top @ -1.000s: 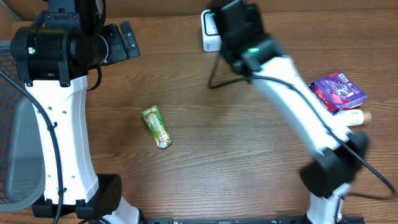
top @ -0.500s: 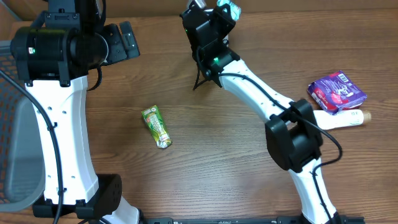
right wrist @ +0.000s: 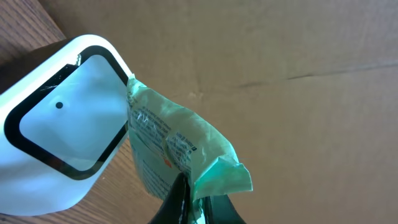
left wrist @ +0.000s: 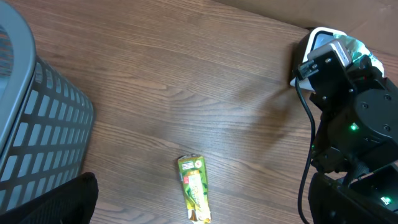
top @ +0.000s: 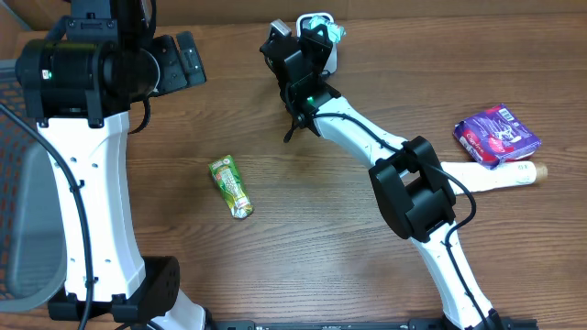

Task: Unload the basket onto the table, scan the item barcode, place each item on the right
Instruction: 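Hold the packet up in front of the white scanner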

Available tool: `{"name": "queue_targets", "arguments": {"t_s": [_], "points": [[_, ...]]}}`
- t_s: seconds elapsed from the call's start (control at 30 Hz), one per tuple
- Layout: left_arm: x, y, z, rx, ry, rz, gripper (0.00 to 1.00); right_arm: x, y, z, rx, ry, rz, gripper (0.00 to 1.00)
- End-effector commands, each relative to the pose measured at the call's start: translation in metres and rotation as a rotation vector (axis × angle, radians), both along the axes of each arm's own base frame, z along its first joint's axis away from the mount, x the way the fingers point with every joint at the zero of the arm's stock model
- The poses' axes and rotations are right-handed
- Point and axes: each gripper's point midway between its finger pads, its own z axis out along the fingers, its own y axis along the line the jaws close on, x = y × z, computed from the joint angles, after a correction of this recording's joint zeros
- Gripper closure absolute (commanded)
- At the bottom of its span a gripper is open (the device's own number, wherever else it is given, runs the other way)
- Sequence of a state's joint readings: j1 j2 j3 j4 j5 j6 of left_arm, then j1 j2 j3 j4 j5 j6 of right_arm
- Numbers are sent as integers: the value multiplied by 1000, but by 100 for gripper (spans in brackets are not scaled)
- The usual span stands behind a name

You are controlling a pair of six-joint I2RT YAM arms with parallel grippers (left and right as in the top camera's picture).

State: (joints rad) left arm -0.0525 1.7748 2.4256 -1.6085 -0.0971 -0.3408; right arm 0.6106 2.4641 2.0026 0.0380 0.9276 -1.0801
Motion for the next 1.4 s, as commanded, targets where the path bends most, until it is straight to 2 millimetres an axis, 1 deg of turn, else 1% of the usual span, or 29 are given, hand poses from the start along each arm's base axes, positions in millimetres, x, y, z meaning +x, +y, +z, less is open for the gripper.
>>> {"name": "queue_targets", "arguments": {"t_s": [0.0,0.2,0.37,0.5,0.6,0.7,0.9,1.07,1.27,1.37], "points": [[0,-1,0,-10,-2,6,0,3,1,18,-31,-30,7,96],[0,-1,0,-10,-2,5,1,4,3,28,-98,-42,20,96],[0,-1,0,-10,-1,5,0,4,5,27,-152,-22,40,96],[0,-1,0,-10,-1,5,0,6,14,26,-148,-17,90,96],[0,-1,0,-10,-1,5,0,6,25,24,-136,-15,142,96],[0,-1,0,-10,-2,5,1,6,28,24,-130,-15,154,96],[0,-1,0,-10,-2,5,0,6,28,25,-129,-17,153,96],[0,-1,0,-10,-1,5,0,3,29,38,-118,-30,155,96],[0,-1,0,-10,-1,5,0,-2,26,72,-90,-75,153,96],[0,-1,0,-10,-1,5,0,-5,24,79,-93,-64,157,96]]}}
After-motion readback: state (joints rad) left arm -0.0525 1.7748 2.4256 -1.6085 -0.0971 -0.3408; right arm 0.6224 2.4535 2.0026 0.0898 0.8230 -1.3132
